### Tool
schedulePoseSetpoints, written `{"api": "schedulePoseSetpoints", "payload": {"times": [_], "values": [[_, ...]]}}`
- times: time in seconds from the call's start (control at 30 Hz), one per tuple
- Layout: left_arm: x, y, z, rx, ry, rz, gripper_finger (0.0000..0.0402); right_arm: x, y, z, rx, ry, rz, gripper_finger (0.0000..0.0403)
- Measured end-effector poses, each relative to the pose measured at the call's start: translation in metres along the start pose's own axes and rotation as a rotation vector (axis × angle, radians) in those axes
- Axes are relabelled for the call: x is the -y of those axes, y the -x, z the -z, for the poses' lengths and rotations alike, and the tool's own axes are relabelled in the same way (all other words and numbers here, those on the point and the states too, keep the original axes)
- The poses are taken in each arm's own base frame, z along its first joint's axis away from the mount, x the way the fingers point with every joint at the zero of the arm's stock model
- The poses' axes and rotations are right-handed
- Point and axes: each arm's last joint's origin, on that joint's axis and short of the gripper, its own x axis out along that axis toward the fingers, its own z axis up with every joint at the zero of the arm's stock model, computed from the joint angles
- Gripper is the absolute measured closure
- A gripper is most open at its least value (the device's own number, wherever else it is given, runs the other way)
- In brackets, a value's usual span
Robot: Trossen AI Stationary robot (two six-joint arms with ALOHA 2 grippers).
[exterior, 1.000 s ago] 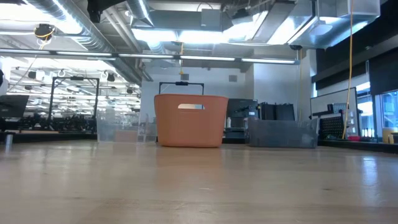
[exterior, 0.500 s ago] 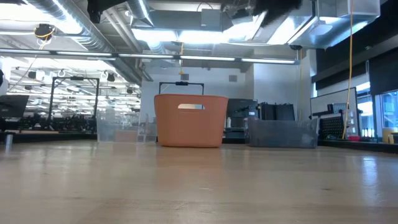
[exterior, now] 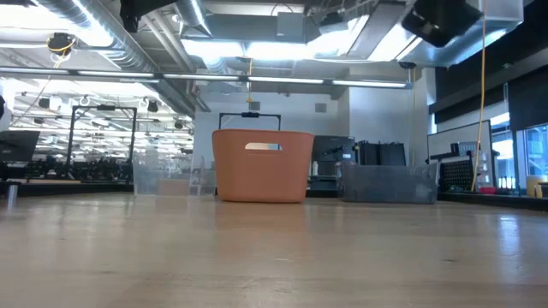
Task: Sort & place blocks by color
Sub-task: Put the right green game piece into the orange bin
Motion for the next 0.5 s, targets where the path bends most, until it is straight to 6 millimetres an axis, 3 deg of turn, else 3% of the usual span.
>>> {"api": "schedulePoseSetpoints", "payload": {"times": [0.3, 0.5], "values": [[0.0, 0.0, 0.0, -0.003, 0.003, -0.001, 0.0168, -0.001, -0.032, 0.007, -0.097, 0.148, 0.027, 0.0112], [-0.001, 0.0, 0.005, -0.046, 0.021, -0.013, 0.0168, -0.001, -0.036, 0.004, -0.085, 0.221, 0.025, 0.0112]]}}
